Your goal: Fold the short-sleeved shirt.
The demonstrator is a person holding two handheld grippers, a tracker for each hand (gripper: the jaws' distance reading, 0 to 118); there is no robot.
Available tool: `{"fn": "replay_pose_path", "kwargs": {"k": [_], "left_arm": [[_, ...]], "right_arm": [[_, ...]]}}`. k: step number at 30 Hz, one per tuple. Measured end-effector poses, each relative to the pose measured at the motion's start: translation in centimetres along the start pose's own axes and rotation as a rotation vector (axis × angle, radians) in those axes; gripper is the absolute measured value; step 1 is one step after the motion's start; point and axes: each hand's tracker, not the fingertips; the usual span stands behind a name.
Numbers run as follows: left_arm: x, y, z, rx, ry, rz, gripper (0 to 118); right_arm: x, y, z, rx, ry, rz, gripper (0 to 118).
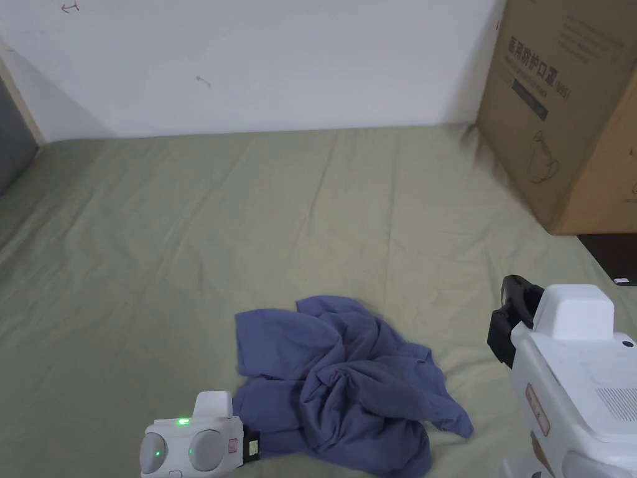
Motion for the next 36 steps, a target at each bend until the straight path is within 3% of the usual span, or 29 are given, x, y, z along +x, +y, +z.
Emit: {"fn": "replay_pose_path", "kwargs": {"k": [1,6,7,10,14,18,21,24,27,28,29,36], "left_arm": [[0.0,0.1,0.0,0.004,-0.021,-0.011,7],[-0.2,0.4,1.8,0.065,-0.070,-0.006,2],[-0.5,0.6,2.3,0.066,-0.091,-0.003,2],[-1.3,0.9,3.8,0.096,-0.126,-0.009,2],[-1.7,1.2,5.0,0.127,-0.172,0.014,2],[-1.3,1.4,5.1,0.133,-0.170,0.000,2],[-1.3,1.5,4.9,0.129,-0.166,0.003,2],[-1.5,1.6,4.7,0.123,-0.168,0.013,2],[-1.6,1.6,4.5,0.119,-0.170,0.019,2],[-1.6,1.6,4.6,0.120,-0.170,0.019,2],[-1.7,1.6,4.6,0.122,-0.170,0.020,2],[-2.1,2.2,6.9,0.223,-0.199,0.080,2]], "right_arm": [[0.1,-0.3,-0.2,-0.009,-0.001,0.001,1],[1.0,-3.3,-3.4,-0.162,0.014,-0.021,5],[1.0,-4.0,-4.1,-0.206,0.015,-0.007,19],[1.2,-7.2,-7.3,-0.350,0.020,0.030,82],[1.6,-11.5,-10.7,-0.514,0.039,-0.019,99],[1.6,-14.9,-13.2,-0.662,0.044,-0.048,98],[1.0,-16.7,-14.0,-0.728,0.055,-0.050,85],[0.2,-17.7,-14.3,-0.773,0.097,-0.063,66],[-0.5,-18.0,-14.3,-0.771,0.131,-0.081,37],[-0.1,-18.2,-14.5,-0.767,0.139,-0.081,20],[-0.1,-18.1,-14.5,-0.755,0.160,-0.080,11],[1.5,-13.7,-12.2,-0.596,0.141,-0.030,10]]}}
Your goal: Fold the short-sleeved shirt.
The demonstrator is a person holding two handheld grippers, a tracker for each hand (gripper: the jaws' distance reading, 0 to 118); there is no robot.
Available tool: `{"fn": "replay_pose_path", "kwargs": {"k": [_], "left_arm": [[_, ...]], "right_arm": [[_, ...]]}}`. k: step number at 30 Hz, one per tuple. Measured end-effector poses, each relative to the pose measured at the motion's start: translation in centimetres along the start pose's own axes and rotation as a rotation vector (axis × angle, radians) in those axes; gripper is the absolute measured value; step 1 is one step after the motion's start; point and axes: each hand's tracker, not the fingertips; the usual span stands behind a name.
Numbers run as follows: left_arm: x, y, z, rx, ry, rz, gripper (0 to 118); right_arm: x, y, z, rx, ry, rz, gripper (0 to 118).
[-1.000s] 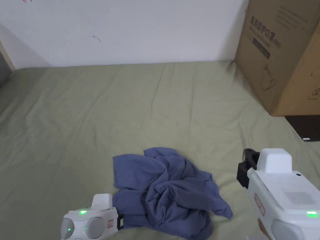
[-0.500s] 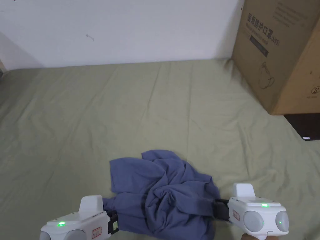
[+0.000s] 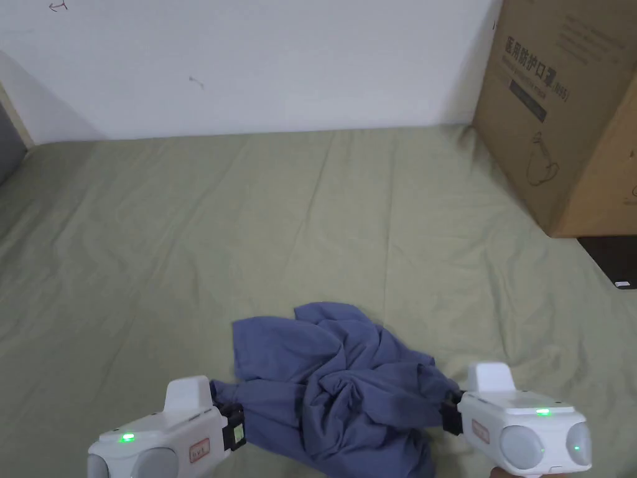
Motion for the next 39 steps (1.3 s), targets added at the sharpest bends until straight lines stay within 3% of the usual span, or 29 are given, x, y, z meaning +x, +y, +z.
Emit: {"fn": "replay_pose_path", "kwargs": {"k": [4,11,20,29,39], "left_arm": [[-0.8,2.8,1.9,0.078,0.001,0.032,2],[-4.0,10.9,6.6,0.249,0.049,0.056,2],[-5.6,22.7,13.5,0.440,0.114,0.079,2],[-4.2,34.2,16.4,0.561,0.160,0.024,2],[-3.9,44.2,11.3,0.574,0.268,-0.059,2]], "right_arm": [[0.9,3.4,5.1,0.136,0.017,0.007,10],[1.8,11.3,11.8,0.334,-0.025,0.105,10],[-0.2,22.7,16.6,0.495,-0.090,0.152,10],[-0.4,32.7,16.6,0.591,-0.099,0.084,10],[-0.9,38.9,11.9,0.623,-0.150,0.086,10]]}}
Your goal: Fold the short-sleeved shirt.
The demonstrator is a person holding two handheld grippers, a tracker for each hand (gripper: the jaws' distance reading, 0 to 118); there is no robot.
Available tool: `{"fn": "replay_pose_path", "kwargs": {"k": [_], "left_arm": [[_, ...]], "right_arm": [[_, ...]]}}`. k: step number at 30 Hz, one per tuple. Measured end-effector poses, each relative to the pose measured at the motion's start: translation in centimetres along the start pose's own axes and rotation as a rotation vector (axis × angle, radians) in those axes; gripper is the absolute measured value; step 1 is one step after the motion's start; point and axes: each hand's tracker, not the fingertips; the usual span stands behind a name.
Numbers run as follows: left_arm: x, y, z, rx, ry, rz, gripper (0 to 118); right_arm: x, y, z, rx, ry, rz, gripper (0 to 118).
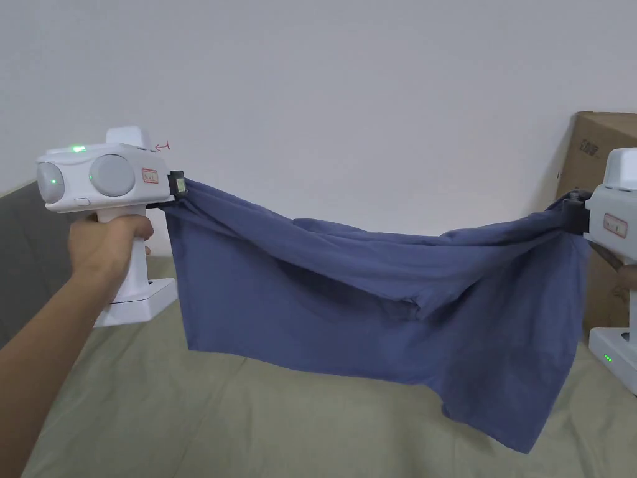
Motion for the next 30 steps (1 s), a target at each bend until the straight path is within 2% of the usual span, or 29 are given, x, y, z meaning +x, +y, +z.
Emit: {"fn": "replay_pose_path", "kwargs": {"k": [5,8,15,22,26,30], "left_arm": [[-0.3,-2.8,-5.1,-0.054,0.054,-0.038,2],[-0.6,-6.2,-7.8,-0.107,0.074,-0.068,2],[-2.4,-15.7,-12.4,-0.275,0.100,-0.043,2],[-4.4,-24.1,-9.9,-0.386,0.092,-0.028,2],[-5.8,-28.1,-6.1,-0.442,0.093,-0.026,2],[-6.9,-32.0,-1.2,-0.499,0.101,-0.016,2]], "right_arm": [[-1.8,-2.5,-3.8,-0.034,-0.006,0.027,10],[-2.5,-5.2,-6.4,-0.081,0.002,0.002,10],[-4.1,-13.5,-10.1,-0.210,0.037,-0.043,10],[-4.4,-20.6,-7.7,-0.317,0.045,-0.104,10],[-4.0,-23.8,-3.5,-0.362,0.052,-0.137,10],[-3.2,-26.9,1.1,-0.391,0.041,-0.136,10]]}}
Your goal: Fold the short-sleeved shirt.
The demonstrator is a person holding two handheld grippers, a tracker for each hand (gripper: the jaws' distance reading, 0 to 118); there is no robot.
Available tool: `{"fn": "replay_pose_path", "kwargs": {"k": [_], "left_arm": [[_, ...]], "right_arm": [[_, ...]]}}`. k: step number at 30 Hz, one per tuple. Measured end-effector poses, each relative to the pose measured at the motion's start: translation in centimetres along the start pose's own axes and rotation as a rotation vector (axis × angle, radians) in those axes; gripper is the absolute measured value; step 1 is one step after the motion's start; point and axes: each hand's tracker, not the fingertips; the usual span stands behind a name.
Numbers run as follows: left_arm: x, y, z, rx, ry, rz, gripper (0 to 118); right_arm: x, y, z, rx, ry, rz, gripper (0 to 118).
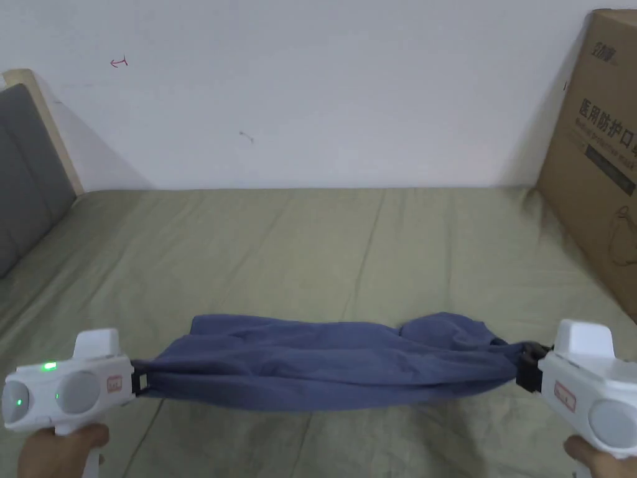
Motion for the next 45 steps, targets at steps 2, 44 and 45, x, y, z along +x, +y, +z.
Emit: {"fn": "replay_pose_path", "kwargs": {"k": [2,44,45], "left_arm": [[-1.3,-2.7,0.2,-0.030,-0.001,0.014,2],[-0.9,-13.6,20.6,0.280,-0.038,0.077,104],[-0.3,-12.7,21.8,0.339,-0.037,0.074,104]], "right_arm": [[0.5,-2.1,1.9,-0.013,-0.008,-0.021,10],[1.0,-9.4,20.1,0.148,-0.069,0.037,89],[0.5,-8.4,21.0,0.204,-0.064,0.050,89]]}}
